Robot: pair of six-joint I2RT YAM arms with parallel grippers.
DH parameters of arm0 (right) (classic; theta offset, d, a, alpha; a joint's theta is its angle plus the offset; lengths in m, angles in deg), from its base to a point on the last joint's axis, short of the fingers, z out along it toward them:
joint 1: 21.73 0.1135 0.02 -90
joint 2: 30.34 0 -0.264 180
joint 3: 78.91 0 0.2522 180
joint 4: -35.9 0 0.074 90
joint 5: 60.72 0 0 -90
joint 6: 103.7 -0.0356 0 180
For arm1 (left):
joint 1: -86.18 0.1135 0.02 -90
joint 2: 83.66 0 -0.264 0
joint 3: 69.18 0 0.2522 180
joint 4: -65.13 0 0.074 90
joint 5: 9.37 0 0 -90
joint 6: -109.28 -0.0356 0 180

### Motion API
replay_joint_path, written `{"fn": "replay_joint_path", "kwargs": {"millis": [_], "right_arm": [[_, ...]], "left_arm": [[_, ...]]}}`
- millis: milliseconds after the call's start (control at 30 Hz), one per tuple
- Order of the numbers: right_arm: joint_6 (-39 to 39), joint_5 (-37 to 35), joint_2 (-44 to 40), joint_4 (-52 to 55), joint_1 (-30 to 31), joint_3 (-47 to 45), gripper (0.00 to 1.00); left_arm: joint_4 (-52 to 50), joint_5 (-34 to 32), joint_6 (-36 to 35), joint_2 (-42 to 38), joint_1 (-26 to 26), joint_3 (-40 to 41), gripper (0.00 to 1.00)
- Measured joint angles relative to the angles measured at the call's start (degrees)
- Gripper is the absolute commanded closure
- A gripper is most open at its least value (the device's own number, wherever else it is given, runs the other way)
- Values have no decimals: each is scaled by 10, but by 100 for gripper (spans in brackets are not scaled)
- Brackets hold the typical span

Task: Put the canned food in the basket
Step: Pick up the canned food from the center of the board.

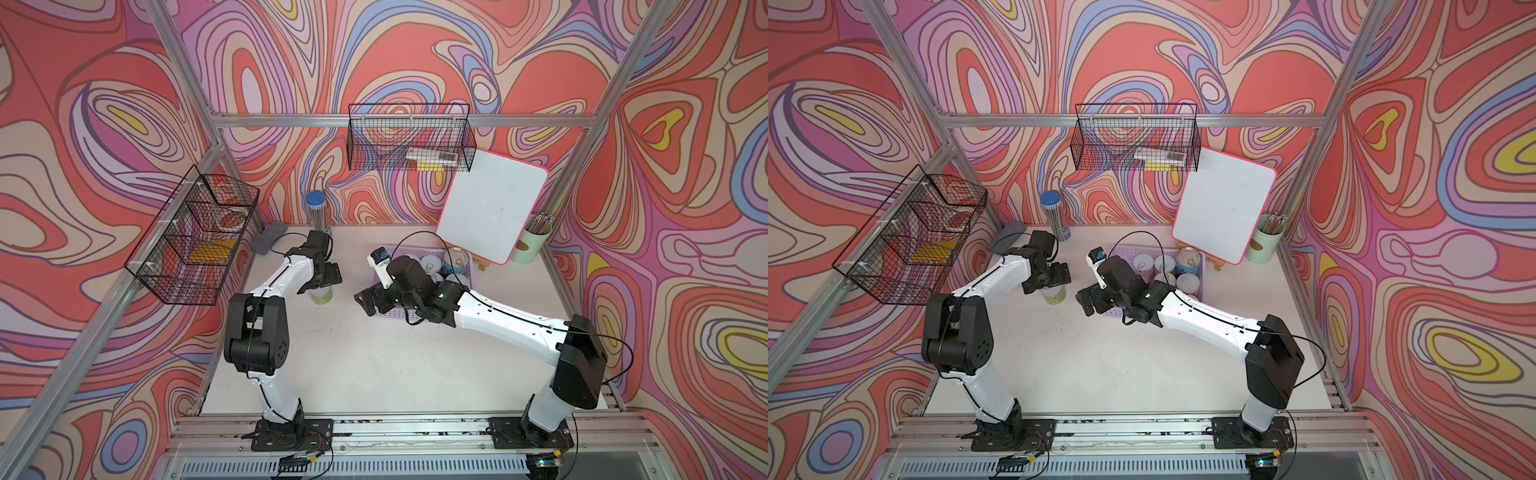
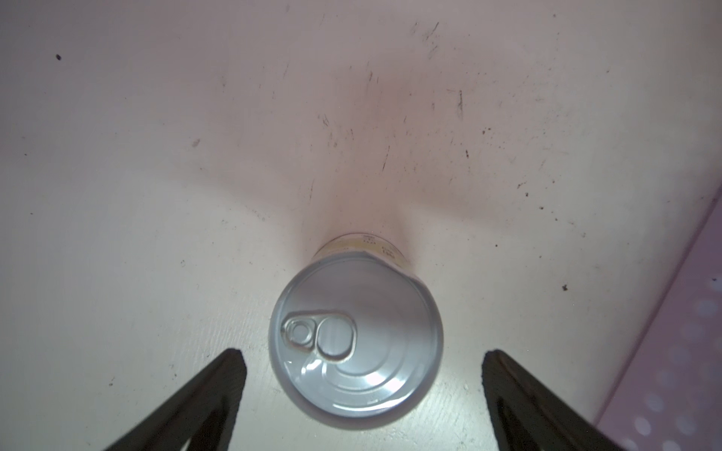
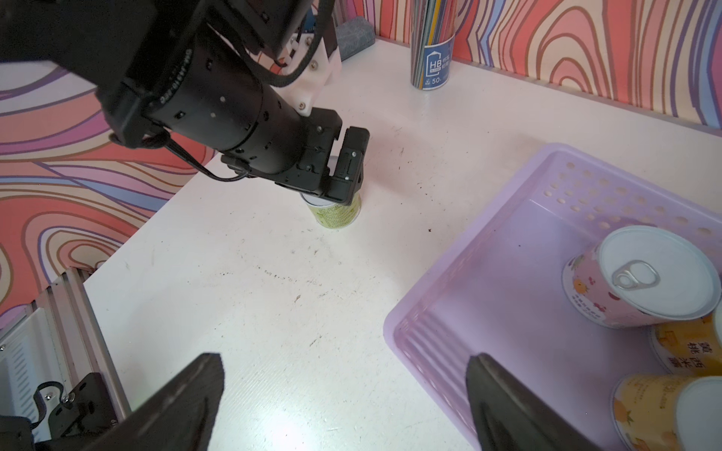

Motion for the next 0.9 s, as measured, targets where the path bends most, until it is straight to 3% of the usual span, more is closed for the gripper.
{"fn": "replay_joint_path", "kwargs": {"millis": [333,900], "right_arm": [[5,-2,0,2,0,0,2],[7,2,0,7,0,0,2]], "left_arm": [[-6,3,-5,35,12,-16,2],[-13,14,-11,72,14,-31,12]]}}
